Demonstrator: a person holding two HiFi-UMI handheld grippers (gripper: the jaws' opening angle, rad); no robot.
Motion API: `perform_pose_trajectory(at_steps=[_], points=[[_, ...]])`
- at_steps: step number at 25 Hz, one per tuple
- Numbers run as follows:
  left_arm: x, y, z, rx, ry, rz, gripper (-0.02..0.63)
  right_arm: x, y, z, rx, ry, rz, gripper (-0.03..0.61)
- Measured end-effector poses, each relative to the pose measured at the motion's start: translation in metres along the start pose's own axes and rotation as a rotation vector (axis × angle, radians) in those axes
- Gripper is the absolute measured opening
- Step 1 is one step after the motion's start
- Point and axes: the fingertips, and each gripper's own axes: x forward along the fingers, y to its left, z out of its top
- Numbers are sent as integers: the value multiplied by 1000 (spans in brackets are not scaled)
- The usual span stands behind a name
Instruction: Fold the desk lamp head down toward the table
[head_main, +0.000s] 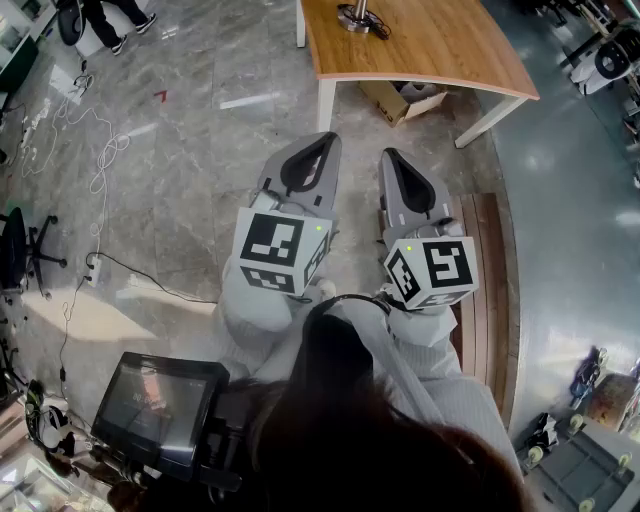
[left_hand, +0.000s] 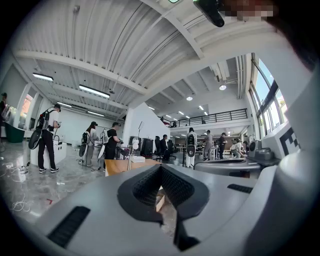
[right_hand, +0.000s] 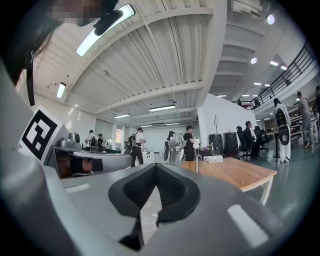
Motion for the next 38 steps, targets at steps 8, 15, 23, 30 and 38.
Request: perform_pose_trajectory(at_steps=[8, 15, 23, 30, 38], points=[[2, -2, 1, 6, 3, -8, 0, 0, -1, 2, 5, -11, -1, 0], [12, 1, 4, 7, 7, -1, 0, 5, -10, 7, 14, -17, -3, 0], [46, 8, -14, -5, 28, 31, 0, 23, -46, -11, 37, 2, -9, 0], [124, 64, -26, -22, 44, 24, 0, 109, -87, -26, 34, 31, -14, 0], [267, 186, 14, -12, 26, -49, 0, 281, -155, 2, 32, 4, -103, 1]])
